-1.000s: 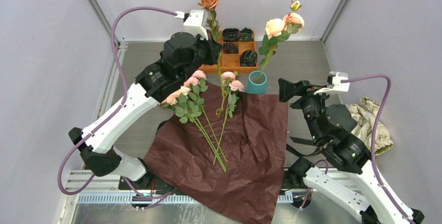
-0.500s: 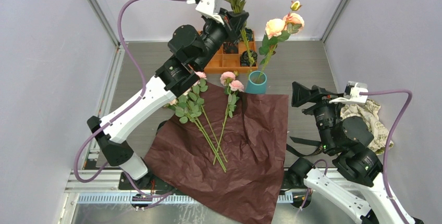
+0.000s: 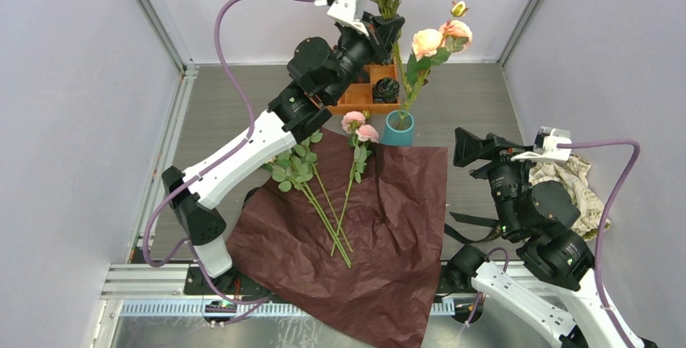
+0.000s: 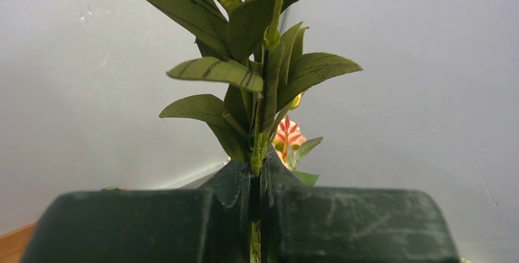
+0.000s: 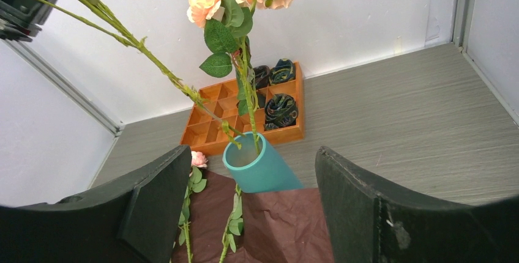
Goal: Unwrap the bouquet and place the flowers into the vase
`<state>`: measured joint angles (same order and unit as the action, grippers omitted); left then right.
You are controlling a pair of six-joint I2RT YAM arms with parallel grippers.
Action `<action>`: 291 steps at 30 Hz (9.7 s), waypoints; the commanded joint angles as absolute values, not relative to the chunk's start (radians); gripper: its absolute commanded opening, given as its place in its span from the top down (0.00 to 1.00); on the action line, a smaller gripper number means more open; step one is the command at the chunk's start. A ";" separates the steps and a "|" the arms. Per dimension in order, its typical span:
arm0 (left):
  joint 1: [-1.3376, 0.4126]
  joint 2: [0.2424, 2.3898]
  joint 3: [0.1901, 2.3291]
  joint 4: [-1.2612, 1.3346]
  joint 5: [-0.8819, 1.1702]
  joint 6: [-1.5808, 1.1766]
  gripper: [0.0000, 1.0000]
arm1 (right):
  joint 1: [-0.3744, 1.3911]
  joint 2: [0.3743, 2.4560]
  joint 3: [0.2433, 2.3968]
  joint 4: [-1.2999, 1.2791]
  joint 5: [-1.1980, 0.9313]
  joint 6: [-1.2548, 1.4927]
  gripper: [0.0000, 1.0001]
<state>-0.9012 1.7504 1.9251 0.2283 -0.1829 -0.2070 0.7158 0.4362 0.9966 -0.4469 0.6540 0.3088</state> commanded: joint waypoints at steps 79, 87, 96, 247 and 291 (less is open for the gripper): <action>-0.983 0.670 1.174 -0.692 -1.164 -0.590 0.30 | 0.915 2.036 1.713 -0.640 0.228 0.531 0.60; -0.983 0.659 1.156 -0.683 -1.172 -0.591 0.30 | 0.905 2.136 1.711 -0.608 0.182 0.549 0.61; -0.983 0.670 1.143 -0.673 -1.170 -0.591 0.29 | 0.906 2.189 1.704 -0.597 0.163 0.558 0.62; -0.846 2.089 1.610 -0.452 -0.314 -0.666 0.30 | 0.845 0.291 0.877 -0.283 0.900 0.279 0.32; -0.787 1.087 1.202 0.248 -0.316 -0.448 1.00 | 0.844 0.325 0.848 -0.288 0.844 0.358 0.33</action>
